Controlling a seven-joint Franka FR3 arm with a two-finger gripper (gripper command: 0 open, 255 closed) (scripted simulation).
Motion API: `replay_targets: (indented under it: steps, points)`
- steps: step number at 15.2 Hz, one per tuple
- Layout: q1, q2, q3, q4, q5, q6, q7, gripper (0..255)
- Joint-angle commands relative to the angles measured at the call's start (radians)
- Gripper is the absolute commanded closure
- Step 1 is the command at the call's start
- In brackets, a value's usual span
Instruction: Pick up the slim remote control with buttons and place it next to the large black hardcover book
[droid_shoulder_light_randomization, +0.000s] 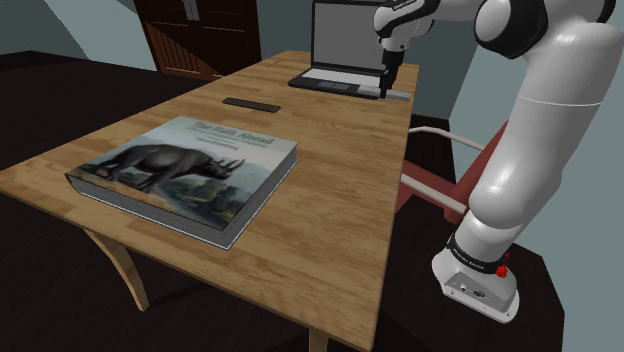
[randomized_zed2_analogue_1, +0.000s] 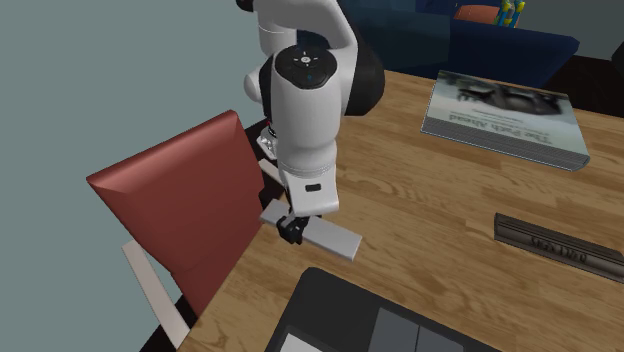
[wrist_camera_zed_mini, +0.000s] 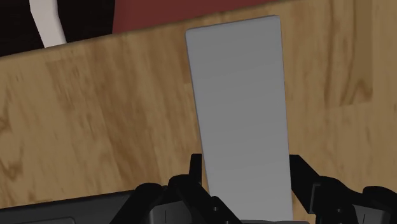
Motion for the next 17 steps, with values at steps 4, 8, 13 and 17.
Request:
replay_targets:
  steps: [4,8,13,17]
  points:
    - [0.000,-0.011,-0.001,0.054,-0.005,-0.064,0.003,255]
    - [-0.001,-0.012,-0.002,0.107,-0.006,-0.117,0.003,255]
    - [-0.003,-0.007,-0.003,0.179,-0.004,-0.186,0.002,255]
    - [0.043,-0.099,0.024,0.081,-0.044,-0.173,0.078,255]
